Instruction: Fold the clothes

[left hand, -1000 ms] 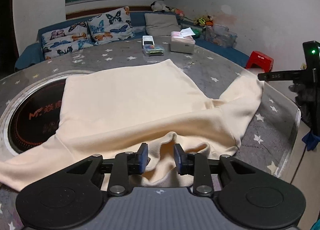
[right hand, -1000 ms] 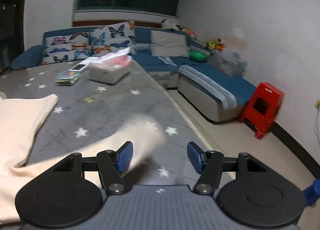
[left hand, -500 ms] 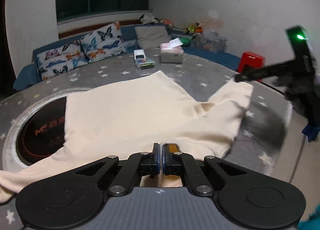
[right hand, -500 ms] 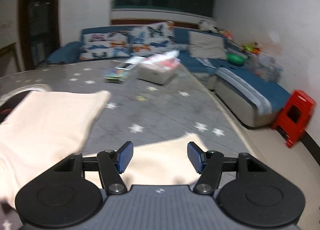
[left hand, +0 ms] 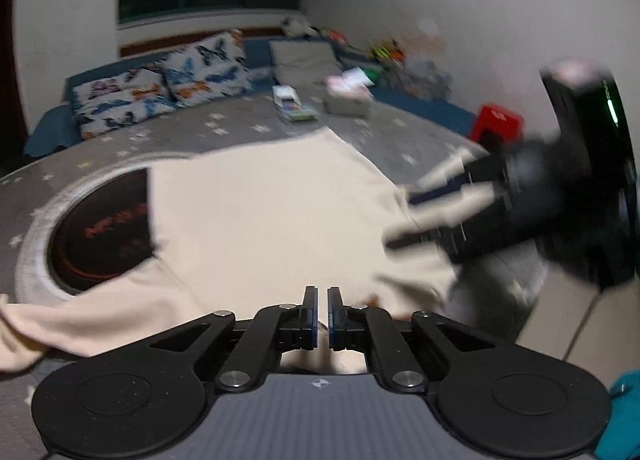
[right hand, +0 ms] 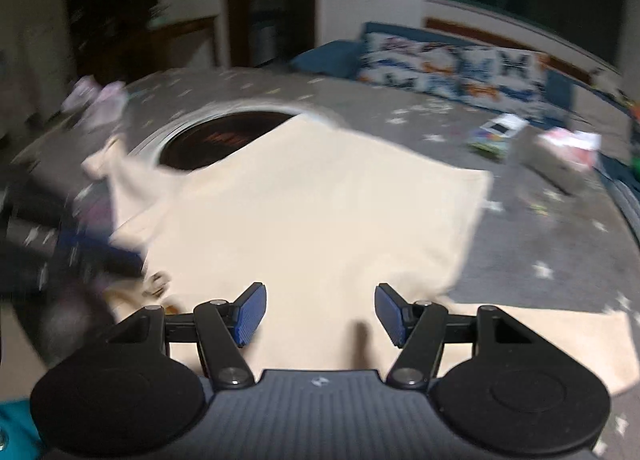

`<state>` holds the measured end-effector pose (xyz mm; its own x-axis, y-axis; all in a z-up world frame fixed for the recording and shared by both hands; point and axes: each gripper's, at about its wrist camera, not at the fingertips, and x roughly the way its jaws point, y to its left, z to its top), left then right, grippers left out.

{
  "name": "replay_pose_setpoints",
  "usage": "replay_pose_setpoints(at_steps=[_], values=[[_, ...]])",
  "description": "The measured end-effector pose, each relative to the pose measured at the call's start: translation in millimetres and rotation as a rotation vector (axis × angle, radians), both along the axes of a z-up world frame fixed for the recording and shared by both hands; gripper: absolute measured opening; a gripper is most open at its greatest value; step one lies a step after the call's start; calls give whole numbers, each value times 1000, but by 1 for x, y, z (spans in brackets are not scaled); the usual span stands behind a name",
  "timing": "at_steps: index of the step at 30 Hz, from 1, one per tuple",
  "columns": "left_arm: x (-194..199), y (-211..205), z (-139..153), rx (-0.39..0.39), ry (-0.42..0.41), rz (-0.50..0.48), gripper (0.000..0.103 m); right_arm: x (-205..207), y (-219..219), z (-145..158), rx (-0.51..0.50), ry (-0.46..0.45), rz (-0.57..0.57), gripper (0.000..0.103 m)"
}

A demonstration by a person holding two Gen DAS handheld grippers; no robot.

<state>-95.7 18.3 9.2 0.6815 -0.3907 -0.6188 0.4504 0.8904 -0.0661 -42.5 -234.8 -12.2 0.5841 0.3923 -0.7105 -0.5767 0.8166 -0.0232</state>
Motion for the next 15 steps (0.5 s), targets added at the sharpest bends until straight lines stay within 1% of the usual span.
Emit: replay_pose_setpoints(at_steps=[1,2,4,6,7,8,11,12,14,15], values=[[3,7,1,-3,-8,39,7,-4,5,-2,-14,5,23,61],[7,15,2,-3,-9,95,11,-8,11,-4,-28,9,46,61],[16,37,0,1,6,234,15,-15,17,-8,-50,20,84,61],[21,60,-1,8,8,377,16,-18,19,-11,-63,24,103,61],[22,74,0,3,9,457,19,-20,20,-12,-68,23,105,61],[24,87,2,-10,12,532,24,-20,20,-12,-66,27,104,62],[31,126,9,-37,3,729,30,-15,20,-13,-61,41,94,62],[35,136,11,-38,3,768,33,-14,20,-14,-62,43,94,62],[46,152,15,-48,15,822,45,-12,19,-15,-64,46,92,62],[54,157,17,-47,26,839,48,-12,19,-15,-64,47,91,62]])
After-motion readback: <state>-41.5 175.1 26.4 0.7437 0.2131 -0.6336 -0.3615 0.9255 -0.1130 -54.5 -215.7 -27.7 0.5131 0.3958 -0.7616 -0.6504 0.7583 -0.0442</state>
